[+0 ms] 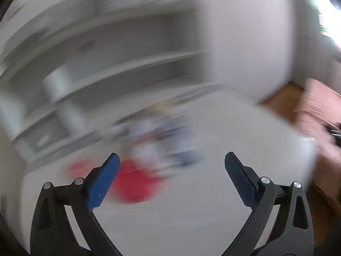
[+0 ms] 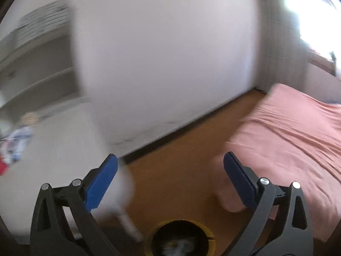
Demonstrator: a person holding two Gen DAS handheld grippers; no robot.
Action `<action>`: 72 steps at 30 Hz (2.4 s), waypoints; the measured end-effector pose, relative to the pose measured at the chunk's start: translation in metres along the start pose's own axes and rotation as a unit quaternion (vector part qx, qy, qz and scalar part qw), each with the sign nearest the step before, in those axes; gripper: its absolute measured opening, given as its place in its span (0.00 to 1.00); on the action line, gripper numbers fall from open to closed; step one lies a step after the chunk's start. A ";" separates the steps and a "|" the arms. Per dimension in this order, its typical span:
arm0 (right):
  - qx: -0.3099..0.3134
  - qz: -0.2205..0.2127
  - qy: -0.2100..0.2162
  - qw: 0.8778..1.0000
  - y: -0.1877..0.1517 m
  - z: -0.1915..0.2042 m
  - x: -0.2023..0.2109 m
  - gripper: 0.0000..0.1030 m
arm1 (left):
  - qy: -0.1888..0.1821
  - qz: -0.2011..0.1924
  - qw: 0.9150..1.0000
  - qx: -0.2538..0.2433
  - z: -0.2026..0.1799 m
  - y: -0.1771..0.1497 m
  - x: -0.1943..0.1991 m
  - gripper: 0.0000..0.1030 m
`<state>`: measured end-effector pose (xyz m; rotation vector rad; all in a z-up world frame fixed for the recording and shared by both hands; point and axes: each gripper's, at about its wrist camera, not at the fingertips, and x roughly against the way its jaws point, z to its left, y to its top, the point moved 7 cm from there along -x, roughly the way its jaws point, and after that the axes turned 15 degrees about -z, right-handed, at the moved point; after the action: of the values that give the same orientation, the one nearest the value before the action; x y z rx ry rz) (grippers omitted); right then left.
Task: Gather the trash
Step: 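Grasp the pink candy box with the left gripper while the right grasps a printed wrapper, then carry box and wrapper to the bin and open both grippers over it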
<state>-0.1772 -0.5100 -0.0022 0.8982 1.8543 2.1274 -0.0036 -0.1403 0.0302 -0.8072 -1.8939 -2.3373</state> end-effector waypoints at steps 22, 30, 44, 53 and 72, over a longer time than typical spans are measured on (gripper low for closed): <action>0.066 0.180 0.265 0.945 -0.033 0.366 -0.082 0.45 | 0.024 0.146 0.986 0.077 0.170 -0.071 -0.114 0.92; 0.067 0.149 0.276 0.947 -0.022 0.364 -0.072 0.32 | 0.014 0.102 0.989 0.111 0.181 -0.056 -0.103 0.50; 0.061 0.115 0.300 0.945 0.000 0.340 -0.034 0.32 | -0.013 0.039 0.996 0.085 0.133 0.002 -0.057 0.50; 0.000 0.090 0.303 0.949 0.037 0.265 -0.001 0.32 | -0.147 0.022 0.989 0.010 -0.014 0.028 -0.035 0.50; -0.097 0.144 0.072 0.982 -0.027 -0.078 0.046 0.32 | -0.420 0.084 0.891 -0.154 -0.413 -0.047 0.031 0.50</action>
<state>-0.2634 -0.5461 -0.0163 1.0454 1.6204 2.5576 -0.2005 -0.4987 -0.0523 -2.2007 -1.5080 -2.3960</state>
